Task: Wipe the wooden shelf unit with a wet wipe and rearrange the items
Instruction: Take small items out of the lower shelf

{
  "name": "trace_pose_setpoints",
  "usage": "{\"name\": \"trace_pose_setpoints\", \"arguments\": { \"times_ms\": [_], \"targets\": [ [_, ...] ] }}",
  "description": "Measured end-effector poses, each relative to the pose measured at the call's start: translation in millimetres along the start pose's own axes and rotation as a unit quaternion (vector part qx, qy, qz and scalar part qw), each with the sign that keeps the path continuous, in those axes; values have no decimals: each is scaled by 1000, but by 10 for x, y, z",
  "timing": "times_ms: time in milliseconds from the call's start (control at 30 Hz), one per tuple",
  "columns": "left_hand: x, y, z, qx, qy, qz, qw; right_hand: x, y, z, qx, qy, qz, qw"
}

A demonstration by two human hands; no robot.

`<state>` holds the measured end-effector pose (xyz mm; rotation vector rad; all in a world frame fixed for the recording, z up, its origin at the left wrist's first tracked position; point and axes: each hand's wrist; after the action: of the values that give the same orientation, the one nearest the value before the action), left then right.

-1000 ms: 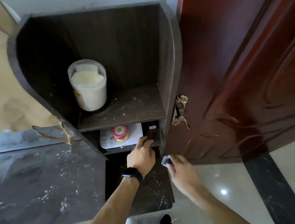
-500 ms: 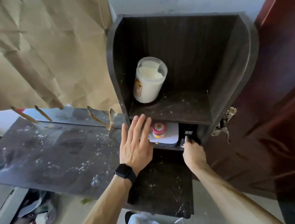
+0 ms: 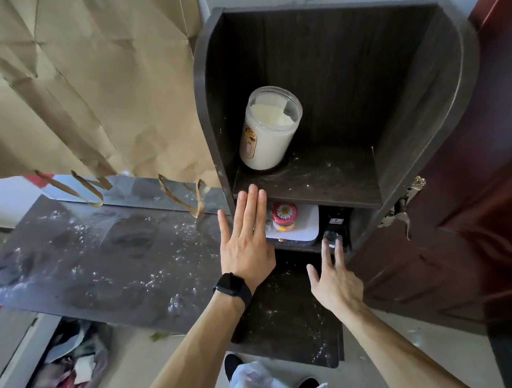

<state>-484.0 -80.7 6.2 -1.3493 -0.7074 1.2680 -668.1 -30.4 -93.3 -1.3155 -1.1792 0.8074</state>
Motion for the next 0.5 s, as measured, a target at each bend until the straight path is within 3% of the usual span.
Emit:
{"name": "trace_pose_setpoints", "arguments": {
  "times_ms": [500],
  "targets": [
    [-5, -13, 56, 29, -13, 1, 999, -290, -32, 146, -31, 9, 0, 999]
  ]
}}
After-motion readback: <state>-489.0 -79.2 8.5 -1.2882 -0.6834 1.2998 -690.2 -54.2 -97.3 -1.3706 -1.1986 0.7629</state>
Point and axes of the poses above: each hand's wrist, its own x-axis away from the middle knuckle, its own y-axis out of the palm, z = x × y, and after that the axes turned 2 degrees about z, right-handed
